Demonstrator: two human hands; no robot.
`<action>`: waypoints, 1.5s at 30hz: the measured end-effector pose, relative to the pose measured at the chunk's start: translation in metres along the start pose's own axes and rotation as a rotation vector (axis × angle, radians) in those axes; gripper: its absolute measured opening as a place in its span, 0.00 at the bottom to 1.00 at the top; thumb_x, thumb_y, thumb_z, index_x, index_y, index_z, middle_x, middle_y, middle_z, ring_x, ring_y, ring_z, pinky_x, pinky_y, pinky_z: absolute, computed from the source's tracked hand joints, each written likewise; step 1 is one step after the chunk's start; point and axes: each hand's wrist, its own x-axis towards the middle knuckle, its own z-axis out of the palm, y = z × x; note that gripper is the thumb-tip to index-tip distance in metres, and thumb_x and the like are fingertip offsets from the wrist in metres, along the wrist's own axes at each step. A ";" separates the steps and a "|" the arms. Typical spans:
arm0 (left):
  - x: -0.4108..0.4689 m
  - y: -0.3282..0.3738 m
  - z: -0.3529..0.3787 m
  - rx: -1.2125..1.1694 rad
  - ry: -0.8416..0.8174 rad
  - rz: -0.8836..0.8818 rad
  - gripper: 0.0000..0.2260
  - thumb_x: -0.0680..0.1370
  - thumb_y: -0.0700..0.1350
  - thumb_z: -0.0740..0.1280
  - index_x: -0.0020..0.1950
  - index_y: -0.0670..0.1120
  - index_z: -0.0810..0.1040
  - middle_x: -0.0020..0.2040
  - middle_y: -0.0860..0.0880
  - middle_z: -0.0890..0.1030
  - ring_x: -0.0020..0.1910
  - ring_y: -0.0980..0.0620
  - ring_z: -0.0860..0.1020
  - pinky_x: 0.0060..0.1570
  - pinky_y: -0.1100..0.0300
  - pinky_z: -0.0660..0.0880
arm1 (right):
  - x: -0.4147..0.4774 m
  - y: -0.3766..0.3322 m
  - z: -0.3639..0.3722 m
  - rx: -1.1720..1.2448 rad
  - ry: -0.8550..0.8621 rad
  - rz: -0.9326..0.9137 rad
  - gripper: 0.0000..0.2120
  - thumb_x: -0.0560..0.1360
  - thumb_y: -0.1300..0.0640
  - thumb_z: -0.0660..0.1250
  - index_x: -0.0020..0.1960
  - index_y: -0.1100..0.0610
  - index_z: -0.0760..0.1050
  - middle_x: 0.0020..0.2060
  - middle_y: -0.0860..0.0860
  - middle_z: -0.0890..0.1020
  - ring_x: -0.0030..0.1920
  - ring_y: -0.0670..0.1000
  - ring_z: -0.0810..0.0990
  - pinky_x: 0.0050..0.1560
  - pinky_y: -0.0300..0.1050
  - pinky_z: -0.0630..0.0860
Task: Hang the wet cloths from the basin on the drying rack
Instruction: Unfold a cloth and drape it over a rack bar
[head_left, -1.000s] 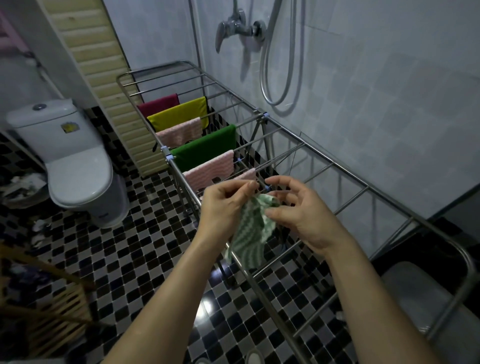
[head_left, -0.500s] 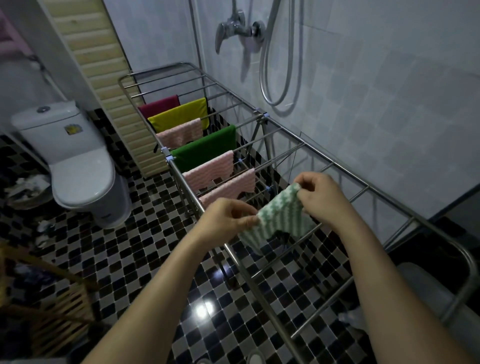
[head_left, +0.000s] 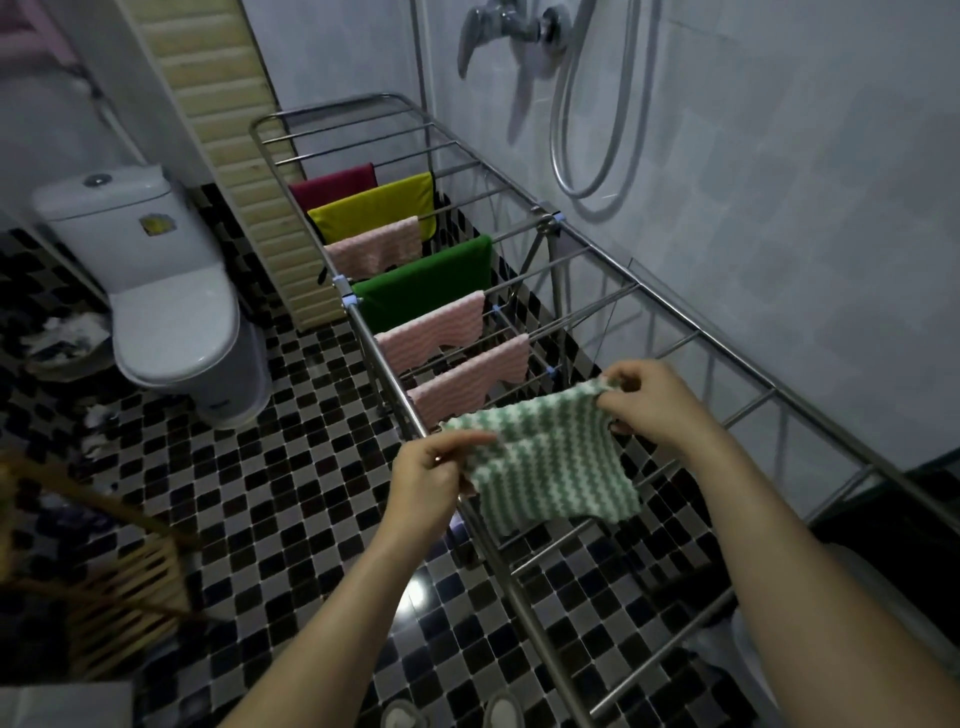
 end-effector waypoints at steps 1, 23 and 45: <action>0.005 -0.004 -0.002 -0.004 0.029 -0.034 0.24 0.76 0.24 0.53 0.47 0.45 0.85 0.52 0.48 0.84 0.47 0.43 0.82 0.45 0.45 0.80 | 0.008 0.000 0.008 0.154 -0.017 0.054 0.03 0.75 0.63 0.67 0.47 0.58 0.77 0.47 0.57 0.81 0.44 0.52 0.81 0.41 0.46 0.82; 0.043 -0.034 -0.007 0.939 -0.020 0.210 0.12 0.77 0.45 0.68 0.61 0.49 0.80 0.57 0.53 0.79 0.56 0.53 0.76 0.55 0.60 0.74 | 0.048 0.024 0.058 -0.229 0.271 -0.024 0.06 0.78 0.58 0.63 0.53 0.55 0.76 0.48 0.53 0.80 0.47 0.54 0.78 0.43 0.44 0.72; 0.031 -0.038 0.005 1.034 0.072 0.267 0.06 0.78 0.43 0.67 0.51 0.47 0.82 0.48 0.50 0.83 0.48 0.52 0.78 0.49 0.61 0.73 | 0.023 0.029 0.075 -0.244 0.100 -0.206 0.18 0.78 0.59 0.64 0.67 0.54 0.74 0.55 0.49 0.68 0.51 0.49 0.72 0.49 0.38 0.70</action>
